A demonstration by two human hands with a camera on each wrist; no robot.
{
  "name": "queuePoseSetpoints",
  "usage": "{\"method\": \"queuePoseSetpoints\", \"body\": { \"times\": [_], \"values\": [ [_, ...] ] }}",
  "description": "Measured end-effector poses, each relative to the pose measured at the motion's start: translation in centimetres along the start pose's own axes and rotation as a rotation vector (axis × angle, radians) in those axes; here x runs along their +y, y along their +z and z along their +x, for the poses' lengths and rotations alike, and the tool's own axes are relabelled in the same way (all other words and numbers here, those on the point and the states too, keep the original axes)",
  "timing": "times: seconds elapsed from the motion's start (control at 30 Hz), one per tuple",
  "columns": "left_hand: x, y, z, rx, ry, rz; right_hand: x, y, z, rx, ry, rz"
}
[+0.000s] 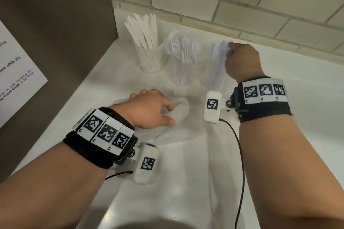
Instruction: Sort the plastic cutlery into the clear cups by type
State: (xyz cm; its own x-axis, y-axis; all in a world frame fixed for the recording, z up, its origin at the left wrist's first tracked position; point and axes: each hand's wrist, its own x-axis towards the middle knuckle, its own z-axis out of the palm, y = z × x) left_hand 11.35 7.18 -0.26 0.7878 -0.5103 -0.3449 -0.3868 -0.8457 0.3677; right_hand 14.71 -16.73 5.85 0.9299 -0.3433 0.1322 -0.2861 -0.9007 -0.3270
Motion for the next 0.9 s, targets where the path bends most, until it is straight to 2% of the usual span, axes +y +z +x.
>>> {"method": "queuePoseSetpoints", "body": {
  "times": [0.1, 0.17, 0.23, 0.3, 0.37, 0.43, 0.5, 0.57, 0.6, 0.73, 0.8, 0.9],
  "values": [
    [-0.8, -0.5, 0.1, 0.088, -0.041, -0.135, -0.2, -0.2, -0.8, 0.092, 0.027, 0.114],
    [-1.6, -1.1, -0.4, 0.233, -0.07, -0.236, -0.5, -0.4, -1.6, 0.211, 0.023, 0.227],
    [-2.6, -1.7, -1.1, 0.409, -0.11, -0.371, -1.5, -0.2, -2.8, 0.283, -0.065, 0.28],
    [-3.2, -2.0, -1.8, 0.555, -0.138, -0.568, -3.1, 0.5, -4.6, 0.196, -0.131, 0.343],
    [-3.4, -1.9, -2.0, 0.633, -0.143, -0.769, -4.6, 1.8, -6.3, -0.034, -0.082, 0.443],
    [-3.3, -1.9, -2.3, 0.639, -0.126, -0.89, -6.2, 3.3, -7.9, -0.272, 0.016, 0.522],
    [-3.0, -1.8, -2.5, 0.572, -0.108, -0.991, -7.0, 4.9, -8.9, -0.359, 0.094, 0.69],
    [-3.0, -1.7, -2.5, 0.555, -0.158, -1.084, -7.3, 5.6, -9.1, -0.299, 0.169, 0.935],
    [-3.3, -1.8, -2.5, 0.589, -0.224, -1.145, -7.3, 5.7, -9.1, -0.237, 0.196, 1.003],
    [-4.3, -2.5, -2.7, 0.758, -0.405, -1.458, -5.7, 5.7, -8.6, 0.027, 0.231, 1.034],
    [-4.0, -2.3, -2.7, 0.753, -0.4, -1.565, -5.1, 5.8, -8.5, 0.046, 0.227, 1.03],
    [-2.9, -1.8, -2.6, 0.706, -0.349, -1.597, -4.8, 5.9, -8.6, -0.013, 0.246, 0.991]
  ]
}}
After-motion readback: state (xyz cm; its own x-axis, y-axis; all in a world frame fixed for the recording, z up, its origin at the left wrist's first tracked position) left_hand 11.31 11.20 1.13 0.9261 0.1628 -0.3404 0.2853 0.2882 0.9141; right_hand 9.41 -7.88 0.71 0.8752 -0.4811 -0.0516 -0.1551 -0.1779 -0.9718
